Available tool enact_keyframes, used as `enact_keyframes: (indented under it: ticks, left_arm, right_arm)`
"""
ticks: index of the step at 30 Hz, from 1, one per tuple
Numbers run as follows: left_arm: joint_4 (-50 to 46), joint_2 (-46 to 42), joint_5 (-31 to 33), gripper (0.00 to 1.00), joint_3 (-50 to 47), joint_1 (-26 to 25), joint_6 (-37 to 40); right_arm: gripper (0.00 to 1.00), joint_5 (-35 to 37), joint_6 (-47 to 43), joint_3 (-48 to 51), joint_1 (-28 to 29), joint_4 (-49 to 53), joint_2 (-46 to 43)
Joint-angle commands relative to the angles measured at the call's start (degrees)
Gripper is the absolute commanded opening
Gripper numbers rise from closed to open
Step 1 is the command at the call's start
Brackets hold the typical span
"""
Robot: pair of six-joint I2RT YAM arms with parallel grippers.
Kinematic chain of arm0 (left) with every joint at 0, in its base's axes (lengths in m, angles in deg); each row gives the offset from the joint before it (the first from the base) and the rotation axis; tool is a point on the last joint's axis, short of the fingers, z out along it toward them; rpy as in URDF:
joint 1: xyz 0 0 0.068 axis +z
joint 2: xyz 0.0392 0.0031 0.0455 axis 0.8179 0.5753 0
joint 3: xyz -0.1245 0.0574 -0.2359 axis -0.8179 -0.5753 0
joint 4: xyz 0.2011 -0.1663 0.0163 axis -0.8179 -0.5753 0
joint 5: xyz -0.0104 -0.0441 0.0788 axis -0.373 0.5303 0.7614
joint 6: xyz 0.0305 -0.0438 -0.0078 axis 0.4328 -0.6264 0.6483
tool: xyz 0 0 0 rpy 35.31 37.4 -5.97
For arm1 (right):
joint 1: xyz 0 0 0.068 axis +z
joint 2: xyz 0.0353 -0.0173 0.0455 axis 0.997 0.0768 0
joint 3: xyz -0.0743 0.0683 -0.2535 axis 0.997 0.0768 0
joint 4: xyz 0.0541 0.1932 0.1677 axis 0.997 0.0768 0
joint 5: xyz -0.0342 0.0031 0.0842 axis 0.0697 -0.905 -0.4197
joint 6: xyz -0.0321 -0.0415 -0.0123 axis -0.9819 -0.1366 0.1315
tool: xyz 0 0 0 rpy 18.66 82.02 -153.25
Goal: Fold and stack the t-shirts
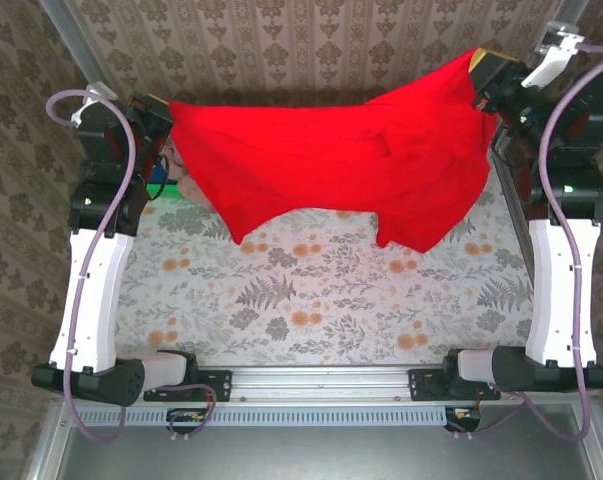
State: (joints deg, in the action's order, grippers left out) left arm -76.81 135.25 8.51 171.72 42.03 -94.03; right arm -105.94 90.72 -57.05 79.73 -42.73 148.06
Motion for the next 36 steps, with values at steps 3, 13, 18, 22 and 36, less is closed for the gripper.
enact_keyframes:
  ticks: [3,13,18,22,36]
  left_arm:
    - [1.0,-1.4,-0.3,0.0,5.8,-2.2,3.2]
    - [1.8,1.4,-1.4,0.0,10.4,-3.6,3.5]
    - [3.1,6.8,-2.3,0.0,13.5,-3.7,3.5]
    - [4.1,12.0,-2.9,0.0,16.5,-3.6,2.9]
    - [0.8,30.9,-7.0,0.0,42.7,-2.8,3.1]
  right_arm:
    - [0.0,-2.5,1.8,-3.7,-0.5,-2.6,-5.1]
    - [0.0,0.2,-1.1,-9.8,-0.5,1.3,-4.8]
    - [0.0,1.2,-1.0,-12.6,-2.5,2.6,1.9]
    - [0.0,0.5,0.1,-14.6,-3.7,0.3,8.5]
    - [0.0,-3.7,7.8,-41.4,-3.9,0.8,28.3]
